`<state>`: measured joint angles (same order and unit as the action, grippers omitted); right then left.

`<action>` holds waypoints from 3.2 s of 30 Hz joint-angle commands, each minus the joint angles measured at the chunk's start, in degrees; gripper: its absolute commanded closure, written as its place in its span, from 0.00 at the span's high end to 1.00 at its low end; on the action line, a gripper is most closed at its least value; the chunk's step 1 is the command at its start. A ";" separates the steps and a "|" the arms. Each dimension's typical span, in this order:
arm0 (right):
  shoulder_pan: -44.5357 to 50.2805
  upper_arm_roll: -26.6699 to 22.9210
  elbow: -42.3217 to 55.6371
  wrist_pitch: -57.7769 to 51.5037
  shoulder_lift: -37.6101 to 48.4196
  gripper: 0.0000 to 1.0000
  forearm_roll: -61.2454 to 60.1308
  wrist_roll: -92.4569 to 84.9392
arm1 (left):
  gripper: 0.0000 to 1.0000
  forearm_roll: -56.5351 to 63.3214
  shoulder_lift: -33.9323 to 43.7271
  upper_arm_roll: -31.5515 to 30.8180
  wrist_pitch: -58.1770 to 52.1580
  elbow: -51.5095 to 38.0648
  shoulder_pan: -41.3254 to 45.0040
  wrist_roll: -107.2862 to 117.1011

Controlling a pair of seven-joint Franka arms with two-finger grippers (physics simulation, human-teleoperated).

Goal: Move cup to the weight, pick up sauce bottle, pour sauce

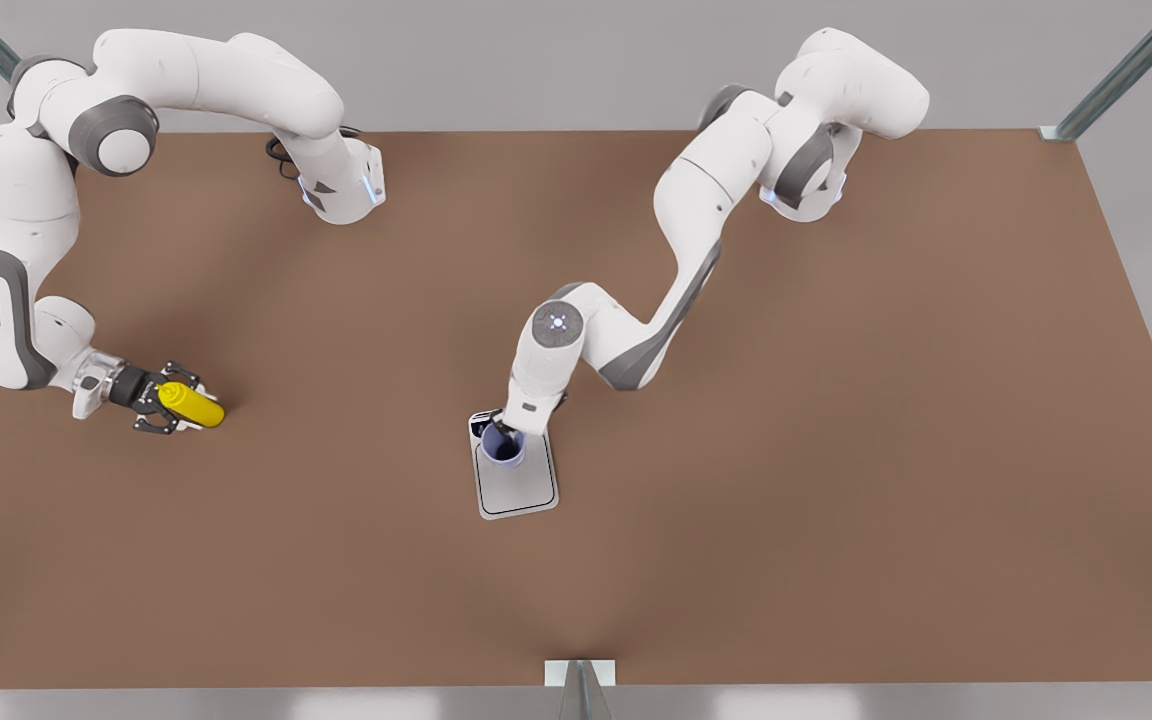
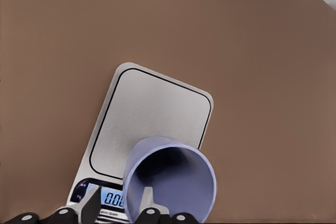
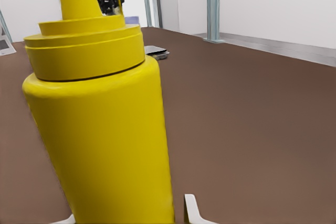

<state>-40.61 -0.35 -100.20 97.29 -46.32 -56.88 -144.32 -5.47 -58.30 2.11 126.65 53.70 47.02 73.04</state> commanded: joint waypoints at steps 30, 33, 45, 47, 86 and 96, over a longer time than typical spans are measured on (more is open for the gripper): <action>33.03 0.35 2.90 27.33 21.70 0.59 13.88 54.46 | 1.00 3.98 45.55 2.28 -34.02 28.92 -42.80 -72.60; 44.11 0.27 3.08 33.23 24.70 0.59 29.35 78.03 | 1.00 3.98 45.64 2.37 -34.10 28.13 -42.80 -72.68; 71.71 0.18 7.82 28.85 24.61 0.59 92.55 122.79 | 1.00 4.15 45.82 2.55 -33.67 26.98 -42.80 -72.60; 74.18 0.18 9.05 23.65 24.35 0.59 99.76 122.79 | 1.00 4.15 45.73 2.55 -33.67 26.98 -42.80 -72.60; 84.38 0.09 -1.67 4.84 16.97 0.59 131.32 136.50 | 1.00 4.59 45.55 2.46 -32.79 26.81 -42.80 -72.69; 84.20 0.18 -0.62 4.67 17.40 0.59 131.41 136.50 | 1.00 4.50 45.56 2.46 -32.79 26.81 -42.80 -72.69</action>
<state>43.53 -0.17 -100.44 101.96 -28.99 74.34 -7.83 -0.95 -12.68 4.57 93.87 80.51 4.22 0.35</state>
